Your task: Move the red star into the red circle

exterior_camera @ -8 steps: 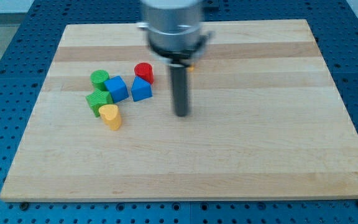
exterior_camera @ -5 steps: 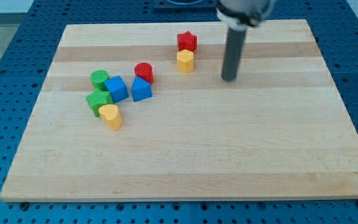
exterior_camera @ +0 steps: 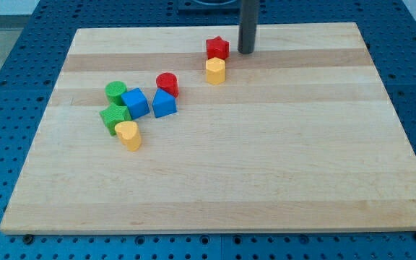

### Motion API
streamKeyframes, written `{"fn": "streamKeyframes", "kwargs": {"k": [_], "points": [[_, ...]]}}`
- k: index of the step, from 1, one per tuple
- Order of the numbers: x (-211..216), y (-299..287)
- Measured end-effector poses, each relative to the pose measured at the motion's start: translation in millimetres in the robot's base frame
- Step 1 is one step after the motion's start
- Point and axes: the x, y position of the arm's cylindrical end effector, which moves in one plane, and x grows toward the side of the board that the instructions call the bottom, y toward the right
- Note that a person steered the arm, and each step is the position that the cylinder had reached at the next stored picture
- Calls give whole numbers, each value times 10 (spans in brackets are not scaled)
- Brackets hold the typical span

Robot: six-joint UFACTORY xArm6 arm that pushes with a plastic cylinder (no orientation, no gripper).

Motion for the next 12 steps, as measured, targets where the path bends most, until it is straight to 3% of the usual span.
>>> {"fn": "streamKeyframes", "kwargs": {"k": [1, 4, 9, 10, 11, 12], "points": [[56, -290], [-54, -396], [371, -1035], [178, -1038], [570, -1163], [591, -1163]]}}
